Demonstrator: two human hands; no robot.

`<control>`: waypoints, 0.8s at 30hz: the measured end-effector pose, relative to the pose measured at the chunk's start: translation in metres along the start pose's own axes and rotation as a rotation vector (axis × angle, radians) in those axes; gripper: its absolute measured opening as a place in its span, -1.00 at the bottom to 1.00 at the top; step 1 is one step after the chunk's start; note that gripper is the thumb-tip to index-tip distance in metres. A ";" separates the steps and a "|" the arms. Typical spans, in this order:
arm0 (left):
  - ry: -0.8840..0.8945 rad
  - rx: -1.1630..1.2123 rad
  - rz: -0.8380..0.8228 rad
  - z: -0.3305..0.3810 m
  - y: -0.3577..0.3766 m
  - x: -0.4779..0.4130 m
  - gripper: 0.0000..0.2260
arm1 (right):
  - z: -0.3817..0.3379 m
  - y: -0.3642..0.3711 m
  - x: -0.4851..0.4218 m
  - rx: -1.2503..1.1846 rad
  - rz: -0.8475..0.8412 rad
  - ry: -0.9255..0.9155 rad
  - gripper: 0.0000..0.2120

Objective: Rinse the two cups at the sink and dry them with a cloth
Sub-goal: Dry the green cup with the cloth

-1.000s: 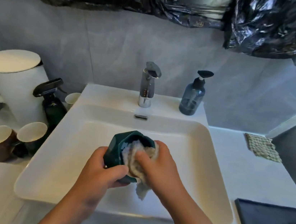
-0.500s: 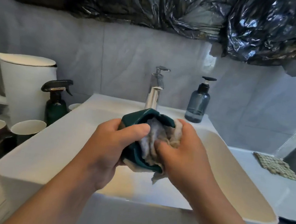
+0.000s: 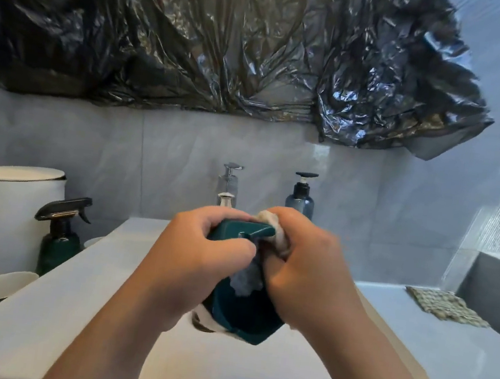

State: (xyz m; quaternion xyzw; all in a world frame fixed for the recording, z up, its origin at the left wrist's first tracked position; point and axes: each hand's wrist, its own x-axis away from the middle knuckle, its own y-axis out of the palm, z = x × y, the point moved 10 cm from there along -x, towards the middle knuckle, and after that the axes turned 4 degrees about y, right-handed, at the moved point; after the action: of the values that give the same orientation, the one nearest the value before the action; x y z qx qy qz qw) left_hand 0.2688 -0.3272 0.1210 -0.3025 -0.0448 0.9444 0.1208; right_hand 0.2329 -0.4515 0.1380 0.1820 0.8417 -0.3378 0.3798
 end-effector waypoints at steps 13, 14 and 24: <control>0.209 -0.025 0.301 0.034 -0.022 0.002 -0.69 | 0.029 0.004 -0.004 -0.082 0.057 0.283 -0.79; 0.197 -0.043 0.281 0.032 -0.021 0.000 -0.70 | 0.029 0.005 -0.003 -0.071 0.055 0.267 -0.78; 0.181 -0.078 0.189 0.035 -0.004 0.002 -0.73 | 0.015 -0.022 0.002 0.119 0.264 0.079 -0.77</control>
State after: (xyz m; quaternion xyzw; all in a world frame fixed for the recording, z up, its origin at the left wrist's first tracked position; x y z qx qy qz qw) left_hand 0.2476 -0.3233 0.1492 -0.3937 -0.0419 0.9180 0.0231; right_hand 0.2272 -0.4779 0.1391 0.3264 0.8033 -0.3267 0.3760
